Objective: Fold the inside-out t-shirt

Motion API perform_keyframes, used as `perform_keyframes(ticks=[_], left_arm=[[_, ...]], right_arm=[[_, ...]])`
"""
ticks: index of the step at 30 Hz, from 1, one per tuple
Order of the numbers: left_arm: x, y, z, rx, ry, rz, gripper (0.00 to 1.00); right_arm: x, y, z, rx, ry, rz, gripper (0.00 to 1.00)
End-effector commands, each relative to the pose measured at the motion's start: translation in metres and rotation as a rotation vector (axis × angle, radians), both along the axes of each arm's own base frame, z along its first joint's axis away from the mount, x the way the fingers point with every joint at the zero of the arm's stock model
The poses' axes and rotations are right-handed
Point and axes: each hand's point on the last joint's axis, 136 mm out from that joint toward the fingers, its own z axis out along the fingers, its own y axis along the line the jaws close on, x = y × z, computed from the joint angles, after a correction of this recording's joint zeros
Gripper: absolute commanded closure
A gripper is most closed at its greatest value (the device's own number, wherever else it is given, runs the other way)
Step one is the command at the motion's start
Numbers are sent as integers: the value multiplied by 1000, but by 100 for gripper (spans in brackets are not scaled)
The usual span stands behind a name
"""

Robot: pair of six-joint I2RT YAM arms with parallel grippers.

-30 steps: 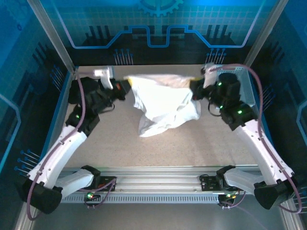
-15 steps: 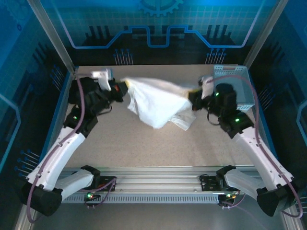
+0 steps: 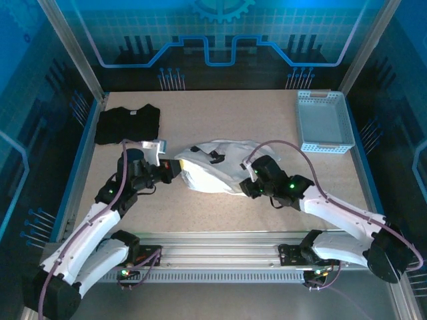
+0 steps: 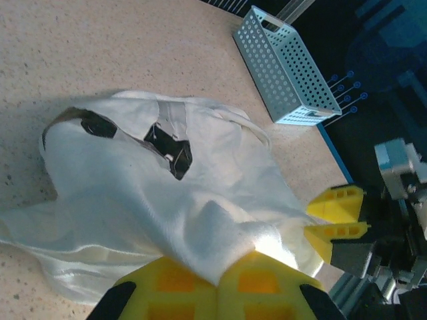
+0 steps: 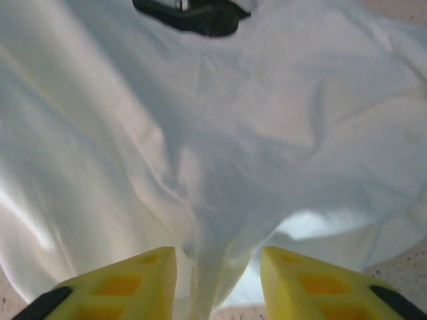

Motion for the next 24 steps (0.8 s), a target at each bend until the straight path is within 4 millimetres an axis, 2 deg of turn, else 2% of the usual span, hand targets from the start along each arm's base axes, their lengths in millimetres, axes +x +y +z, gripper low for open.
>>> perform_keyframes(ticks=[1,5,8,10,13,19,24], left_arm=[[-10,-1,-2,-34,-1,-23,100],[-17,5,-15,-26,30,3,100],[-21,9,-28,-24,70,31,100],[-24,14,-39,-18,107,63,100],[-29,20,-51,-15,147,95,100],[-38,29,-66,3,195,135,100],[-46,36,-77,8,229,172,100]], right_arm=[[14,8,18,-111,-87,80,54],[17,35,17,-118,-57,209,49],[10,58,8,-78,6,321,47],[5,70,-2,-63,55,379,42],[4,78,-17,-79,110,415,38],[-2,95,-43,-70,199,461,37],[10,89,-74,-183,263,401,43]])
